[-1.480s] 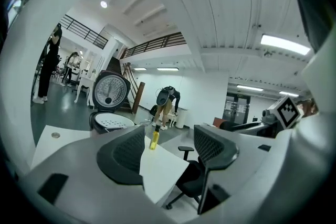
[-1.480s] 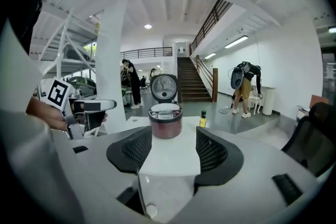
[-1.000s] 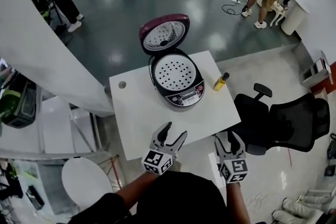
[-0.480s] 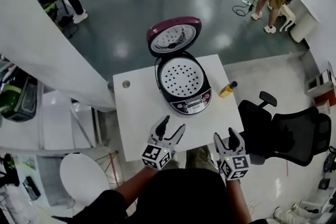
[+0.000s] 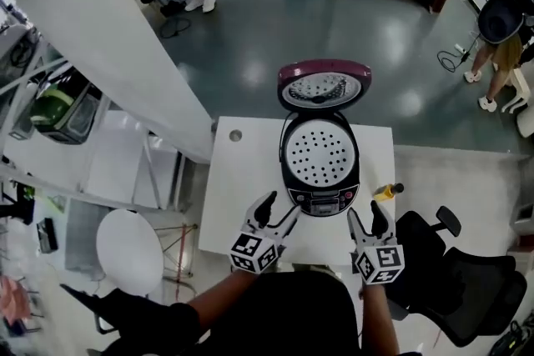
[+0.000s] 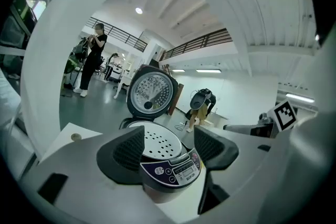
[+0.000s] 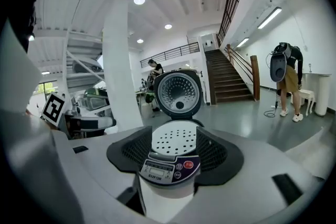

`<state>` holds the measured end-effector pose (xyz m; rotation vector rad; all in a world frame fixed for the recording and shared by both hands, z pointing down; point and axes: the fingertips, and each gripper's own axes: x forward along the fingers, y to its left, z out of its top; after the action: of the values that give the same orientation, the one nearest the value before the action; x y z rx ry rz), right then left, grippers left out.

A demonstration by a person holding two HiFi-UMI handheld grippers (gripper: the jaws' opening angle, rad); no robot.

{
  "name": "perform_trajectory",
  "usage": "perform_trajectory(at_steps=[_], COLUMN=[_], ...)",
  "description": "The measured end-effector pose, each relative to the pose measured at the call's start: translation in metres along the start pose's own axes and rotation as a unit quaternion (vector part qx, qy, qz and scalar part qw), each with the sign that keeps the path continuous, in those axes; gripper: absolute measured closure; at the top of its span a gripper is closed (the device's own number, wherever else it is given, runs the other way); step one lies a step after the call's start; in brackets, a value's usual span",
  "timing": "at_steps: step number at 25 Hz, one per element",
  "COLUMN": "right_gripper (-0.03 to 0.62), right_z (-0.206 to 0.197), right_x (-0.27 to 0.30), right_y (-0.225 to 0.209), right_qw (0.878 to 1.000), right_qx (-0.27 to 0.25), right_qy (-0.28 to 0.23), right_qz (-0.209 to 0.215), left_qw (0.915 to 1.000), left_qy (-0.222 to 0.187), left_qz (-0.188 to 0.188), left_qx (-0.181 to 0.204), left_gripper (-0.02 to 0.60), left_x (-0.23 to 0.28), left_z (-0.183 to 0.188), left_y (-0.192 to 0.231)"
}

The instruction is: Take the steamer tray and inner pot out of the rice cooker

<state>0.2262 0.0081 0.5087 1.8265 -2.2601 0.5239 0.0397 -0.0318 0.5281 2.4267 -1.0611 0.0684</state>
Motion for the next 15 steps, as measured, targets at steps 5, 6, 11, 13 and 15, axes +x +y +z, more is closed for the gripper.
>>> perform_trajectory(at_steps=[5, 6, 11, 13, 15], right_gripper=[0.365, 0.365, 0.365, 0.364, 0.365], right_z=[0.005, 0.003, -0.001, -0.005, -0.009], right_x=[0.030, 0.036, 0.067, 0.081, 0.096], right_y=[-0.031, -0.035, -0.057, -0.060, -0.062], right_qw=[0.999, 0.999, 0.998, 0.997, 0.997], right_qx=[0.004, 0.004, 0.007, 0.008, 0.008], right_qy=[0.006, 0.011, 0.028, 0.038, 0.046], right_qz=[0.034, 0.040, 0.060, 0.065, 0.065], left_qw=[0.9985, 0.9979, 0.9961, 0.9950, 0.9937], left_qy=[0.004, 0.005, 0.021, 0.035, 0.052], left_qz=[0.055, 0.064, 0.085, 0.093, 0.099], left_qx=[-0.003, 0.000, 0.008, 0.009, 0.013], left_gripper=[0.310, 0.310, 0.308, 0.308, 0.308], left_x=[0.027, 0.032, 0.061, 0.070, 0.076], left_z=[-0.001, 0.000, 0.003, 0.002, 0.000], left_y=[0.013, 0.017, 0.035, 0.046, 0.058])
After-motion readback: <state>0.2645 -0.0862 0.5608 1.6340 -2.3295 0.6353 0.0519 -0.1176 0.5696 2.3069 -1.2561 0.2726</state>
